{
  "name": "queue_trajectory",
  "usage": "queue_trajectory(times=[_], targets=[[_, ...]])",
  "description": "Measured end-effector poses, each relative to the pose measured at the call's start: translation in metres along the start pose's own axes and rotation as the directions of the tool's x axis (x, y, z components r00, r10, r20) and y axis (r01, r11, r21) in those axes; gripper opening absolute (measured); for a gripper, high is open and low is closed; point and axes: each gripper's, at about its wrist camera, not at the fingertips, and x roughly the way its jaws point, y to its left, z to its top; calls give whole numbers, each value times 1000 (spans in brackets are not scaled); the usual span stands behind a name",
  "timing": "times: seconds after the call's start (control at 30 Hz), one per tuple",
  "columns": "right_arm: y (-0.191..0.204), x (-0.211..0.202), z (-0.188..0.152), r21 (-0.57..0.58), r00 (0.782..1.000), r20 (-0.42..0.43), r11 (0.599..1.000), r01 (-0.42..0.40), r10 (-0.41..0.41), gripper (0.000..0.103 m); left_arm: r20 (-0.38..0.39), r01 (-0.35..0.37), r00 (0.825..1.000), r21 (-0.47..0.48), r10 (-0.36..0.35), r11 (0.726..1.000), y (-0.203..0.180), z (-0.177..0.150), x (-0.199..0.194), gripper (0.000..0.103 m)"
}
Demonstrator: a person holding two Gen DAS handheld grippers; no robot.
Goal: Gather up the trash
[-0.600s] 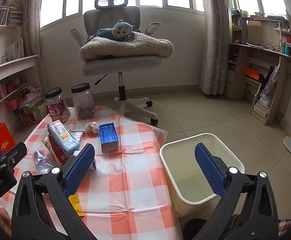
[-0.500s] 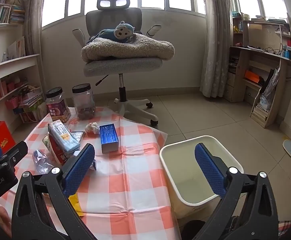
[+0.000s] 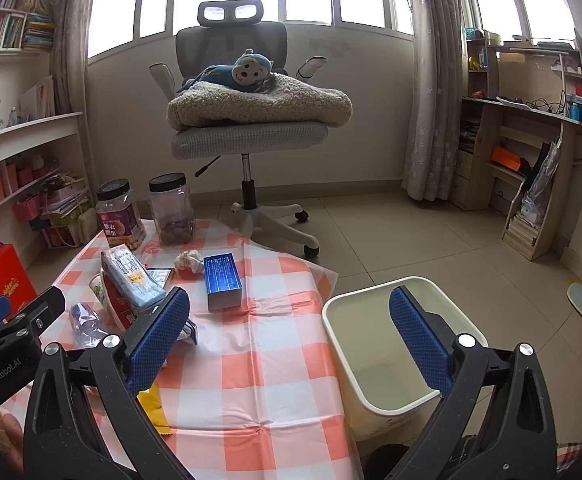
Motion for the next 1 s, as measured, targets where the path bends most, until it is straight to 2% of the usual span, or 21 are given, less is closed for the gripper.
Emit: queue_trajectory(times=[0.2,0.3,0.8,1.0], targets=[[-1,-1,-1,6,1000,9,1000,-5,5,96,-1,0,1000,1,0,1000,0,0,0,93],[0,1,-2,-4,1000,-18,1000,0,0,96,-1,-1,1000,2,1,1000,1,-1,0,93],[0,2,-2,-14,999,-39,1000,7,-8,96,-4,-3,1000,2,3,1000,5,-6,4,93],[0,3,-3,-18,999,-41,1000,7,-7,96,-24,-26,999,16,26,1000,2,-10,7,94]])
